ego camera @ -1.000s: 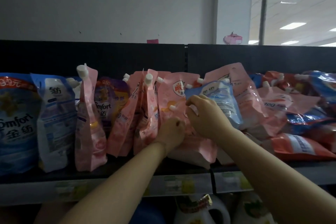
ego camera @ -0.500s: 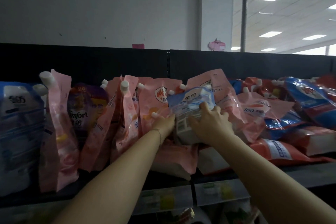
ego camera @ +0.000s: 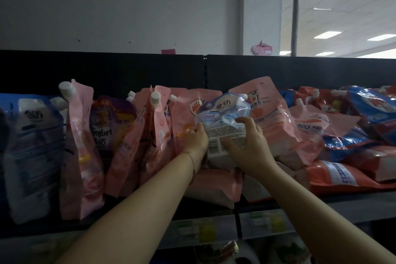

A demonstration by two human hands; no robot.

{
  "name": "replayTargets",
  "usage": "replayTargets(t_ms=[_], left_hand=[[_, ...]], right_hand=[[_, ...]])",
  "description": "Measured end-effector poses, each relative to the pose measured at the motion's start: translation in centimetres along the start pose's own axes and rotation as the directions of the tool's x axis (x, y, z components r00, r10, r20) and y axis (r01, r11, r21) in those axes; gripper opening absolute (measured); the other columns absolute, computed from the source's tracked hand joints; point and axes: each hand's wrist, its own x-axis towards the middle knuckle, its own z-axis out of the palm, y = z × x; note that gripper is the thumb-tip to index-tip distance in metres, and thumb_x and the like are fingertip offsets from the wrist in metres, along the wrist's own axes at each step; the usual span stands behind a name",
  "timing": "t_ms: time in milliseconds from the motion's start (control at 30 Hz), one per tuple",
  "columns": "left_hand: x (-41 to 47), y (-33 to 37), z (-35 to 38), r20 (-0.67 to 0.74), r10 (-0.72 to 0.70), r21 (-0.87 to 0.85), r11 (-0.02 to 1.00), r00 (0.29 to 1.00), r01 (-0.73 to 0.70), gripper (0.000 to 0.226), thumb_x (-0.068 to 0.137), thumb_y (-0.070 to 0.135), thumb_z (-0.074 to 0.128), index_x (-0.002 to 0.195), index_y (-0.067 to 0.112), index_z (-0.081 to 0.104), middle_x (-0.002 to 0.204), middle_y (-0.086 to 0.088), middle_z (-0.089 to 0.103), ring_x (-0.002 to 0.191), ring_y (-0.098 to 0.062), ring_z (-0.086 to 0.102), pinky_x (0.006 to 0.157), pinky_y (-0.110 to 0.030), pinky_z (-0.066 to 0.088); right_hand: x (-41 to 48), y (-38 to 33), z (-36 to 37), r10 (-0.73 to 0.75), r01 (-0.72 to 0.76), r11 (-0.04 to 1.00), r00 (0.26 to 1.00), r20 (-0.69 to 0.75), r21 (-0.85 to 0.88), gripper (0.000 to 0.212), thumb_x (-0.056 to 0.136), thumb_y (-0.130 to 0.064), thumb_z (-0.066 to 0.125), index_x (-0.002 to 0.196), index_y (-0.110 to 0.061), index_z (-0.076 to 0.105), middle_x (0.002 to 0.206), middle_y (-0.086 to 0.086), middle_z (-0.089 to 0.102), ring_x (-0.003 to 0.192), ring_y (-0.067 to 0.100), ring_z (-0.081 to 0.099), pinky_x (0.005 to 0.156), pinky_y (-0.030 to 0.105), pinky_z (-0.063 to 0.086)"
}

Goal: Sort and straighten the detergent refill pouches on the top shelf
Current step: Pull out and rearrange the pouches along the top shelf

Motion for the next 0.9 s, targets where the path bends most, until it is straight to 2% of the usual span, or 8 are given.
replayTargets(t_ms=[133, 267, 333, 400, 500, 633, 767, 900], left_hand=[[-2.1, -0.1, -1.4, -0.053, 0.079, -0.173, 0.981, 0.995, -0.087, 0.04, 0.103, 0.037, 0.033, 0.125, 0.008, 0.051, 0.112, -0.001, 0.05, 0.119, -0.026, 0.049, 0.088, -0.025, 0.034], [-4.3, -0.1, -2.6, -0.166, 0.168, -0.236, 0.95, 0.972, -0.204, 0.026, 0.102, 0.037, 0.039, 0.105, 0.012, 0.046, 0.087, 0.008, 0.05, 0.086, -0.011, 0.051, 0.072, -0.018, 0.034], [-5.4, -0.2, -3.5, -0.243, 0.243, -0.215, 0.93, 0.939, -0.297, 0.028, 0.1, 0.036, 0.043, 0.1, 0.009, 0.044, 0.084, 0.006, 0.05, 0.076, -0.007, 0.05, 0.057, -0.012, 0.036], [-6.4, -0.6, -4.5, -0.305, 0.308, -0.201, 0.904, 0.901, -0.377, 0.028, 0.099, 0.034, 0.046, 0.097, 0.006, 0.042, 0.083, 0.001, 0.049, 0.074, -0.009, 0.051, 0.055, -0.006, 0.038], [-7.7, -0.8, -6.2, -0.334, 0.367, -0.17, 0.882, 0.868, -0.439, 0.026, 0.098, 0.034, 0.047, 0.094, 0.01, 0.039, 0.08, 0.0, 0.05, 0.064, 0.002, 0.051, 0.054, -0.007, 0.04], [-8.8, -1.5, -9.3, -0.326, 0.502, -0.108, 0.822, 0.801, -0.559, 0.021, 0.096, 0.033, 0.05, 0.096, 0.015, 0.041, 0.087, -0.004, 0.056, 0.069, 0.002, 0.058, 0.058, -0.013, 0.046], [-8.8, -3.3, -12.8, -0.387, 0.624, 0.104, 0.761, 0.679, -0.64, 0.021, 0.093, 0.046, 0.052, 0.096, 0.029, 0.04, 0.09, 0.003, 0.057, 0.078, -0.003, 0.06, 0.064, -0.022, 0.05], [-7.9, -5.0, -16.2, -0.392, 0.71, 0.326, 0.702, 0.586, -0.633, 0.01, 0.099, 0.032, 0.043, 0.102, 0.025, 0.037, 0.088, 0.004, 0.049, 0.076, -0.004, 0.05, 0.067, -0.016, 0.042]], right_hand=[[-0.7, 0.0, 0.8, -0.085, 0.086, 0.992, 0.996, -0.02, 0.087, 0.066, 0.081, -0.02, 0.074, 0.135, -0.026, 0.036, 0.124, 0.001, 0.037, 0.115, 0.018, 0.045, 0.09, 0.029, 0.04], [-1.7, -0.2, 1.3, -0.146, 0.144, 0.973, 0.989, -0.003, 0.182, 0.079, 0.078, -0.021, 0.077, 0.14, -0.03, 0.029, 0.138, 0.0, 0.029, 0.127, 0.016, 0.036, 0.105, 0.036, 0.04], [-2.1, -0.4, 1.5, -0.201, 0.199, 0.969, 0.98, 0.0, 0.144, 0.079, 0.078, -0.023, 0.077, 0.139, -0.033, 0.027, 0.145, 0.001, 0.018, 0.133, 0.016, 0.025, 0.107, 0.028, 0.03], [-2.6, -0.8, 1.8, -0.252, 0.248, 0.959, 0.967, 0.016, 0.135, 0.078, 0.078, -0.024, 0.077, 0.135, -0.036, 0.027, 0.152, 0.003, 0.004, 0.136, 0.009, 0.015, 0.103, 0.012, 0.024], [-3.6, -1.9, 2.4, -0.325, 0.311, 0.935, 0.944, 0.063, 0.168, 0.075, 0.079, -0.026, 0.076, 0.133, -0.044, 0.026, 0.154, -0.004, -0.011, 0.124, -0.009, 0.008, 0.083, -0.01, 0.024], [-4.7, -3.1, 4.2, -0.411, 0.383, 0.904, 0.901, 0.141, 0.187, 0.088, 0.081, -0.026, 0.074, 0.132, -0.062, 0.011, 0.148, -0.02, -0.019, 0.135, 0.004, 0.003, 0.102, 0.018, 0.036], [-5.9, -4.3, 7.0, -0.382, 0.364, 0.924, 0.898, 0.219, 0.118, 0.104, 0.08, -0.027, 0.076, 0.127, -0.071, -0.007, 0.145, -0.017, -0.025, 0.127, -0.001, 0.0, 0.106, 0.028, 0.031], [-6.7, -5.3, 10.4, -0.376, 0.392, 0.919, 0.848, 0.373, 0.034, 0.116, 0.079, -0.025, 0.077, 0.137, -0.057, -0.018, 0.141, -0.011, -0.042, 0.145, 0.028, 0.009, 0.113, 0.038, 0.032]])
